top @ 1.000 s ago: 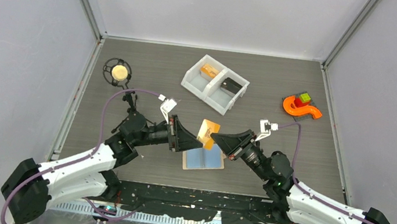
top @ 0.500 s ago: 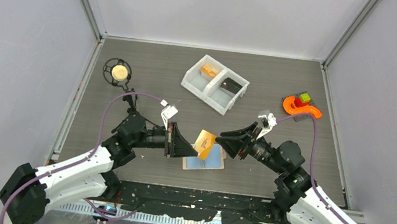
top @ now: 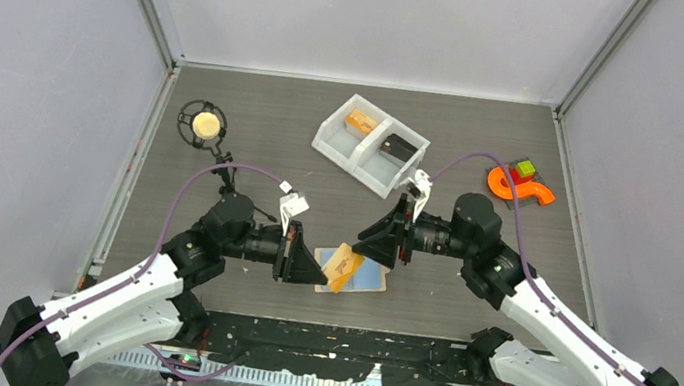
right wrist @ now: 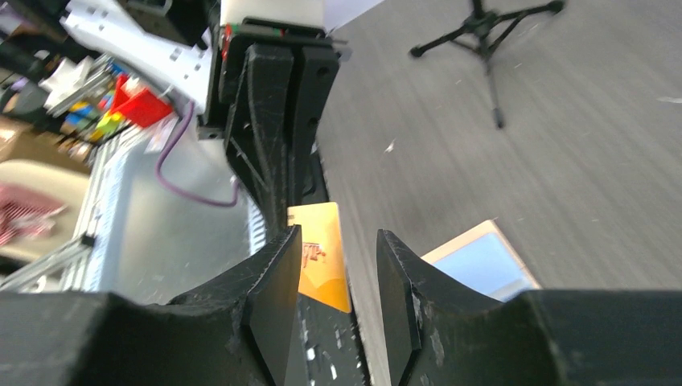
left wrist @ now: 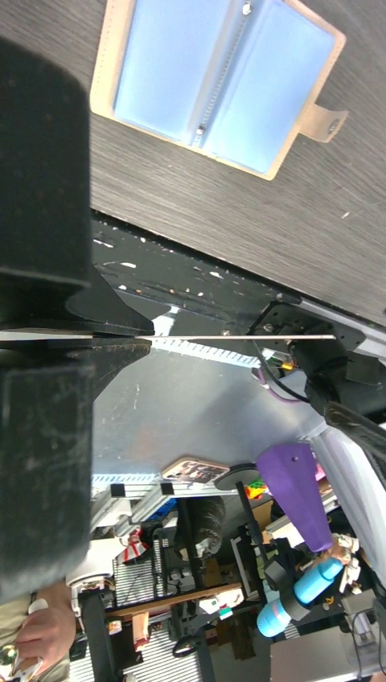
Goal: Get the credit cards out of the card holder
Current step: Place the credit card in the storage box.
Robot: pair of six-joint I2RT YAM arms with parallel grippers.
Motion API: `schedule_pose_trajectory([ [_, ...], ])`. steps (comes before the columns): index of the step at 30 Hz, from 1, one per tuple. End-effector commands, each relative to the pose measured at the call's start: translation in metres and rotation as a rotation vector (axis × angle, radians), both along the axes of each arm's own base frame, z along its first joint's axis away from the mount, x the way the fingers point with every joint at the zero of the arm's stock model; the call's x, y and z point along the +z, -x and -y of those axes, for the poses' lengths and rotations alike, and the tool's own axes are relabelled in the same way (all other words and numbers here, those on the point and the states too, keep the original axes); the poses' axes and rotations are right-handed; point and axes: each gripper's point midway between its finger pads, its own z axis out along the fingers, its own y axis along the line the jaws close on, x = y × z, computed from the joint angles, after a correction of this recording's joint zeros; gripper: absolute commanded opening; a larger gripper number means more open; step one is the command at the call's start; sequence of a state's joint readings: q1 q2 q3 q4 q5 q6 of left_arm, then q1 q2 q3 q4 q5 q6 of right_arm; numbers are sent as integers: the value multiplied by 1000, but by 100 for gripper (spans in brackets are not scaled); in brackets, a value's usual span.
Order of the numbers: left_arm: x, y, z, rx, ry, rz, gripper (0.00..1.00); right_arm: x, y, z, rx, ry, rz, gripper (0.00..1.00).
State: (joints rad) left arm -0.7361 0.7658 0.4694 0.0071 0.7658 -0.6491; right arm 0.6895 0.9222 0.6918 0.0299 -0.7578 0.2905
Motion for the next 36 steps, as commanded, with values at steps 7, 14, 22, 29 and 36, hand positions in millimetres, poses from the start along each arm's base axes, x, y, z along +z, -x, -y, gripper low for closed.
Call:
schedule_pose_trajectory([
  [7,8,8,1,-73,13,10,0,-4,20,-6,174,9,-48,36],
  [14,4,8,0,-72,6,9,0,-9,25,-8,211,10,-89,37],
  [22,1,1,1,-29,-28,-16,6,-3,19,-8,160,-14,-91,5],
  [29,8,-21,-15,104,-177,57,82,8,-9,-1,-5,-24,-97,5],
  [36,5,-50,-41,302,-350,105,95,28,-60,15,-188,-37,-66,5],
])
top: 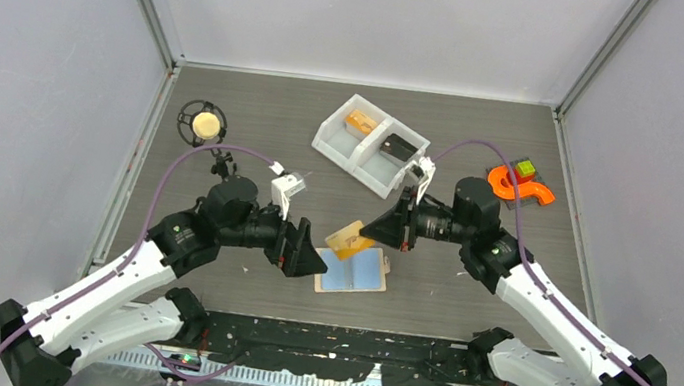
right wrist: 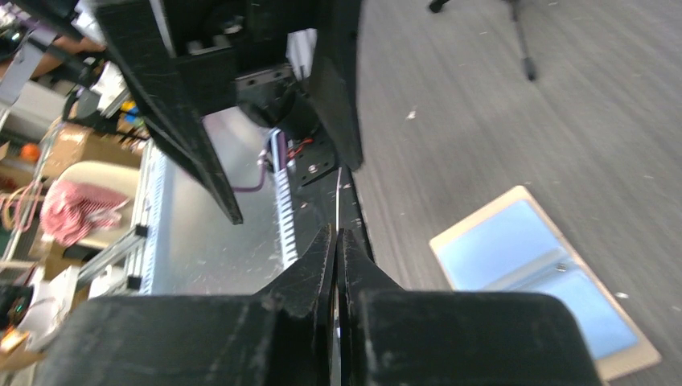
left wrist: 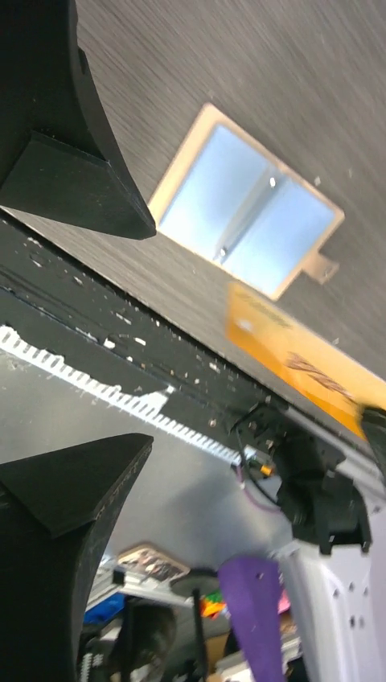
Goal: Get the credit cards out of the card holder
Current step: Place the credit card in the storage box.
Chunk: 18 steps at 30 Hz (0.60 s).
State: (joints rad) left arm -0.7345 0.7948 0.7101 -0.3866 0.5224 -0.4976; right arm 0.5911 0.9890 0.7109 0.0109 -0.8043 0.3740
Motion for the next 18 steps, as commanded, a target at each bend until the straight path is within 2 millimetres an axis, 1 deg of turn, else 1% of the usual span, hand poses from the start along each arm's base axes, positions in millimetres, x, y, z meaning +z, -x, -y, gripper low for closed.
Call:
schedule_pose_trajectory([
  [1,-8,-21,-25,141,-157,47,96,42,-47,6,-154,-45,79,5],
  [3,-17,-34,-31,196,-207,76,99,45,-74,11,-235,-41,75,5],
  [4,-21,-41,-33,224,-228,92,100,44,-88,12,-267,-44,69,5],
  [5,-24,-48,-36,245,-252,107,100,49,-98,13,-300,-54,80,5],
  [6,-26,-55,-38,267,-280,121,100,48,-111,12,-326,-67,70,5],
  [7,-24,-61,-41,292,-300,137,100,55,-123,14,-369,-76,77,5],
  [9,-17,-72,-43,332,-308,176,100,60,-149,17,-453,-89,64,5],
  [10,-11,-77,-42,342,-300,195,100,57,-164,20,-506,-90,46,5],
  [11,-4,-79,-41,347,-285,212,100,63,-173,21,-536,-107,38,5],
  [12,3,-81,-39,348,-269,224,100,60,-188,24,-587,-110,37,5],
  [13,9,-81,-37,342,-256,233,100,63,-195,25,-610,-126,34,5],
  [14,13,-82,-36,343,-250,240,100,61,-208,28,-650,-132,36,5],
  [15,16,-82,-37,346,-250,247,100,63,-214,28,-671,-145,27,5],
  [16,18,-82,-40,351,-257,256,100,59,-225,30,-704,-151,22,5],
  [17,19,-83,-44,358,-273,267,100,61,-230,30,-720,-172,8,5],
  [18,20,-83,-49,365,-290,284,100,58,-241,30,-745,-188,2,5],
])
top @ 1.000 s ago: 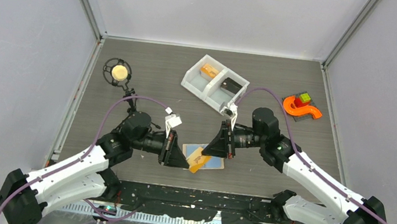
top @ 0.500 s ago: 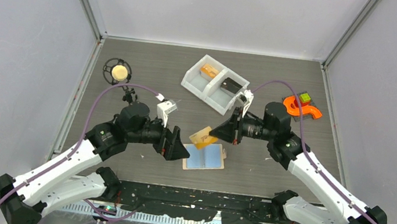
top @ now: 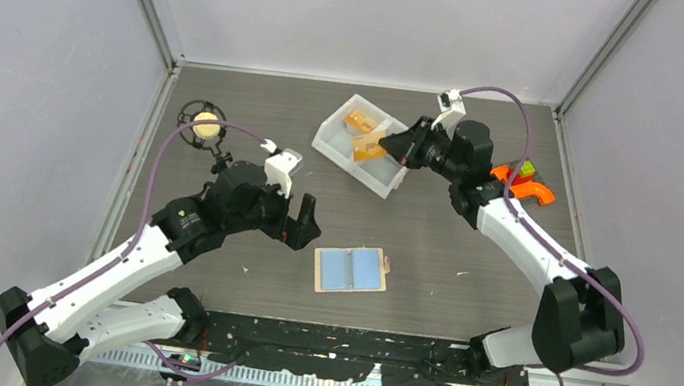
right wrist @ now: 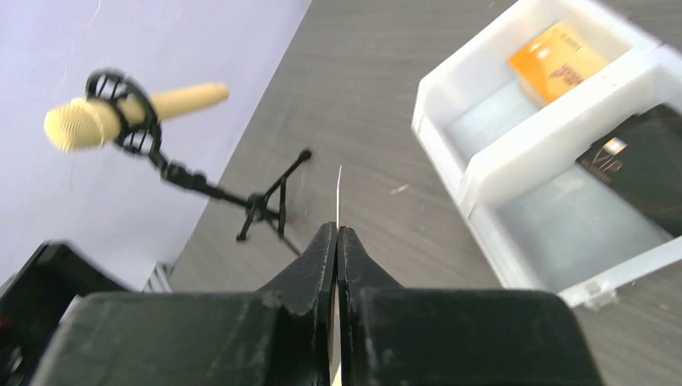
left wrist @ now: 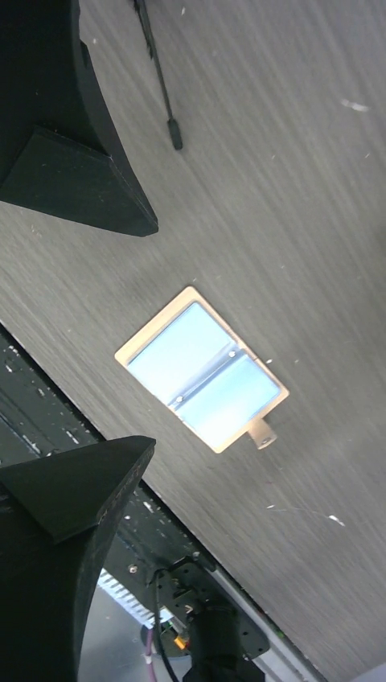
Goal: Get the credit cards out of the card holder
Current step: Place the credit card in the storage box.
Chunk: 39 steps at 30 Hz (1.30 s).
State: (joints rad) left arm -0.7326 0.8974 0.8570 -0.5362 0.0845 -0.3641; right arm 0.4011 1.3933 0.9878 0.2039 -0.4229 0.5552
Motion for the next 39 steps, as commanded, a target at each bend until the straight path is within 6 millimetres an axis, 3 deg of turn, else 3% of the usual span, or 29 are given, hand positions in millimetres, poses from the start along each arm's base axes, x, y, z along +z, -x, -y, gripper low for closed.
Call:
schedule_pose_trajectory([
  [1,27,-11,-17,43,-41,125,100,47,-49,7,-173,-157,88,5],
  [4,24,-8,-32,53,-100,150,100,45,-76,3,-222,-196,73,5],
  [5,24,-7,-34,56,-107,154,100,33,-84,1,-238,-197,35,5],
  [6,23,-7,-37,60,-110,158,100,36,-92,1,-260,-206,31,5],
  [7,21,-6,-39,61,-117,157,100,23,-100,-1,-274,-210,-9,5],
  [8,20,-4,-40,58,-123,158,100,26,-107,-2,-287,-225,-9,5],
  [9,19,-3,-42,55,-131,157,100,15,-115,-4,-303,-231,-40,5],
  [10,18,-1,-44,52,-140,157,100,20,-122,-6,-311,-247,-40,5],
  [11,18,0,-45,49,-143,157,100,7,-130,-5,-338,-234,-66,5],
  [12,17,1,-45,43,-144,156,100,13,-137,-6,-348,-245,-60,5],
  [13,18,2,-45,36,-141,159,100,0,-144,-7,-367,-231,-86,5],
  [14,18,3,-44,29,-140,160,100,8,-151,-8,-375,-249,-81,5],
  [15,20,3,-44,25,-136,162,100,-4,-157,-7,-398,-242,-105,5],
  [18,28,4,-42,26,-110,173,100,-3,-172,-11,-439,-276,-122,5],
  [23,33,8,-47,15,-120,189,100,-23,-196,-20,-496,-262,-175,5],
  [31,31,11,-58,51,-127,209,100,-73,-197,-22,-647,-270,-265,5],
  [39,33,12,-56,38,-116,210,100,-101,-192,-28,-722,-310,-307,5],
])
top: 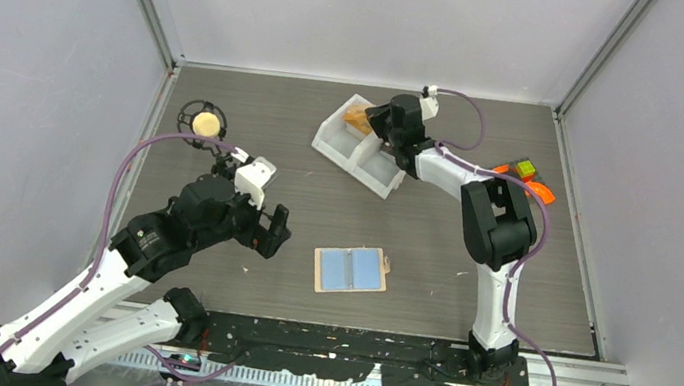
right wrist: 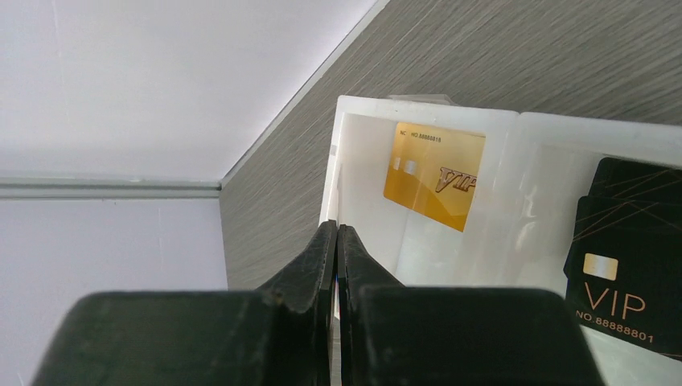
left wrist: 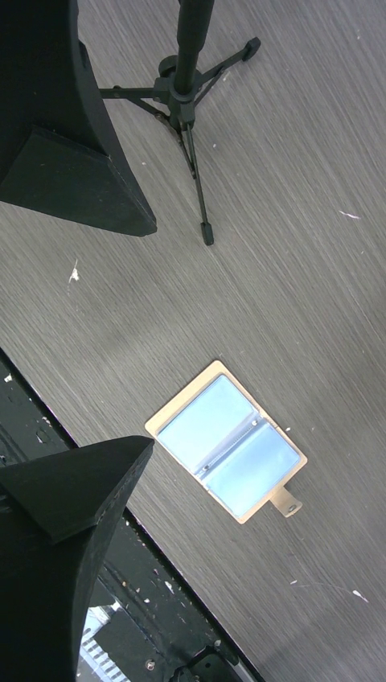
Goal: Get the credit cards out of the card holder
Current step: Place the credit card in the storage box.
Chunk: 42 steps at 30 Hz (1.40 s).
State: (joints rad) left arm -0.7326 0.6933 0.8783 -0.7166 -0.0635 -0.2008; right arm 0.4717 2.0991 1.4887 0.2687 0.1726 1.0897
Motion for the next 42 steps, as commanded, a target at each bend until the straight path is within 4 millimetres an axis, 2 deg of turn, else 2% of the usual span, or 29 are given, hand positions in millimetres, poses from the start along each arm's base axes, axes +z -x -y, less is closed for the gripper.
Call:
schedule_pose_trajectory([
  [1,9,-2,0,-4,12,29,100,2,-8,6,-112,-38,31,5],
  [4,5,0,-1,-1,4,18,100,-10,-6,10,-142,-29,14,5],
  [12,5,-1,0,-5,10,20,100,-15,-13,21,-221,-33,29,5],
  [23,7,0,-1,-7,11,29,100,-23,-21,13,-239,-54,31,5],
  [33,7,2,-2,-4,18,33,100,-21,-17,5,-292,-48,78,5],
  [42,7,3,-2,-8,24,32,100,-30,-18,7,-319,-57,71,5],
])
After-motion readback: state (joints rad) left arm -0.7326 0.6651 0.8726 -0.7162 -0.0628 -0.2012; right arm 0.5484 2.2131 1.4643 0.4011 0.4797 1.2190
